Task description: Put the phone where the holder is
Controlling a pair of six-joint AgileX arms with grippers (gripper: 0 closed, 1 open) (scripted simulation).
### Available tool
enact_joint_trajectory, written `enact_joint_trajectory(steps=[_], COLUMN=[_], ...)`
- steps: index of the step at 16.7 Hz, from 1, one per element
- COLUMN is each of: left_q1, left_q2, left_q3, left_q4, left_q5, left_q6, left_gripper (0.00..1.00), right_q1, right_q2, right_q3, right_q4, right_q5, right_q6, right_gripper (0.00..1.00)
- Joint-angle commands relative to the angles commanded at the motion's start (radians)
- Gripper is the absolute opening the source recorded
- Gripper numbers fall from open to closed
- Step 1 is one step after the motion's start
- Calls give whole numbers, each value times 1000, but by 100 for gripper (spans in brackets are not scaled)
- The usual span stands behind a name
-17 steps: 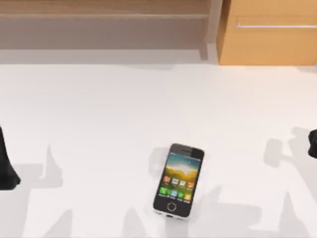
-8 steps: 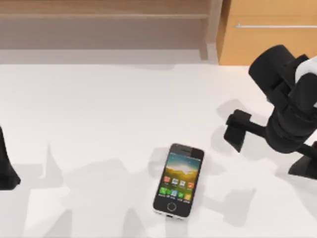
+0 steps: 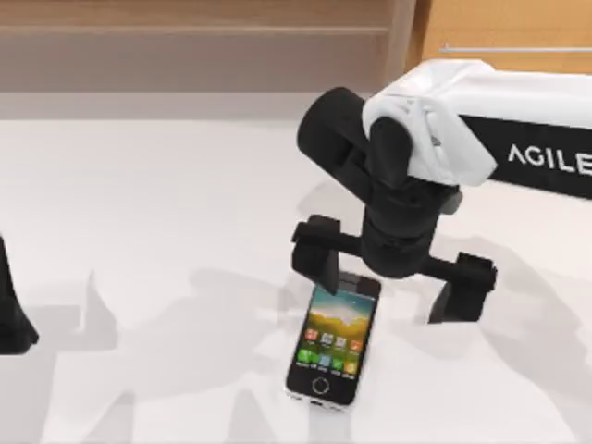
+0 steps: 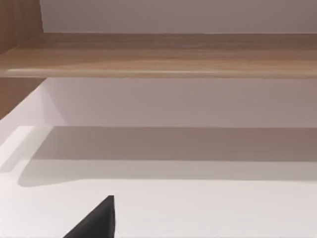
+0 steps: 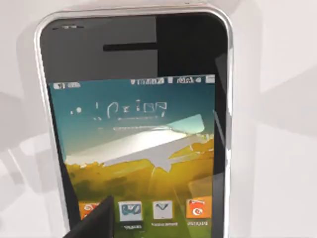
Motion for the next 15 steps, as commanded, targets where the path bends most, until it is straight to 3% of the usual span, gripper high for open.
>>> enact_joint_trajectory(steps=[5,11,15], left_q1=[0,0,0], left_q2=[0,0,0], left_q3=[0,0,0], left_q4=[0,0,0], left_q5=[0,0,0], left_q6=[0,0,0], left_gripper=[100,100,100], right_q1=[73,72,73], right_q2=[79,81,127], right_q3=[141,141,79], right_q4=[-53,-50,56], right_q5=[-11,-11,-12], right_q6=[32,32,31], right_gripper=[100,100,100])
